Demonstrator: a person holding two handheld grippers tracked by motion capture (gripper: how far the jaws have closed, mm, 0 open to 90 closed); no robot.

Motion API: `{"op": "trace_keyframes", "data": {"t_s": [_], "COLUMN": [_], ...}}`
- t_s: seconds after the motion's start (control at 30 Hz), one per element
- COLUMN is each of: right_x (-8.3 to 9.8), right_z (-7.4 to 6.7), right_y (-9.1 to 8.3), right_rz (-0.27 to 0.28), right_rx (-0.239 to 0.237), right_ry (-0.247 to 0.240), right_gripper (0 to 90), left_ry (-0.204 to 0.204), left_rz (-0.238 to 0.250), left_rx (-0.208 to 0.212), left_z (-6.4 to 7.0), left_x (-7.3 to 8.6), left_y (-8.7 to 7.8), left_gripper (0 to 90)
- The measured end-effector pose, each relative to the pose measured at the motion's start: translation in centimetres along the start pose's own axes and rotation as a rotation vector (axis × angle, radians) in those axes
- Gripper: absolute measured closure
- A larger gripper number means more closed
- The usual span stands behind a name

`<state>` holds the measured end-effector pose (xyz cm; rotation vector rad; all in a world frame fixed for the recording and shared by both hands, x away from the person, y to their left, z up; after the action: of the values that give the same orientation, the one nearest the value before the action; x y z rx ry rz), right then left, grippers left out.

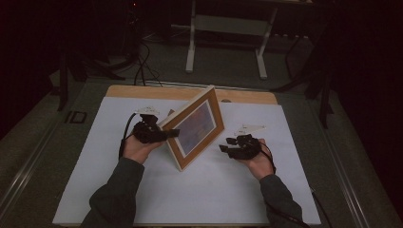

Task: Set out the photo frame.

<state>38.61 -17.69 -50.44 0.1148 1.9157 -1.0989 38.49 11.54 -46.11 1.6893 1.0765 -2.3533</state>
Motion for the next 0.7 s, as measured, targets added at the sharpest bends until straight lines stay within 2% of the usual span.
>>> {"op": "trace_keyframes", "data": {"t_s": [0.23,0.5,0.7], "right_x": [-0.3,-0.5,-0.9], "right_z": [0.6,1.8,2.5], "right_y": [-0.1,-0.3,-0.4], "right_rz": [-0.004,-0.012,-0.009], "right_rx": [0.016,0.045,0.045], "right_ry": [0.003,0.012,0.032], "right_gripper": [53.9,53.8,53.9], "left_ry": [0.007,0.018,0.026], "left_rz": [-0.002,-0.003,-0.006], "left_rx": [0.024,0.077,0.108], "left_z": [-0.3,-0.6,-0.9], "left_x": [0.0,-0.1,-0.2], "left_y": [0.0,0.0,0.2], "left_gripper": [74.8,74.9,75.0]}}
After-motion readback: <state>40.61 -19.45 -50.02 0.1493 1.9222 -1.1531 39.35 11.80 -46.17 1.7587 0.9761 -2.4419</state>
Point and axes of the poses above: each handheld gripper's, and its own axes: y roughly forward along the jaws, x roughly out of its underside, z roughly to its right, the point moved 4 cm from there along y, roughly forward along the jaws, and after that the axes turned 12 degrees about y, right-handed, at the moved point
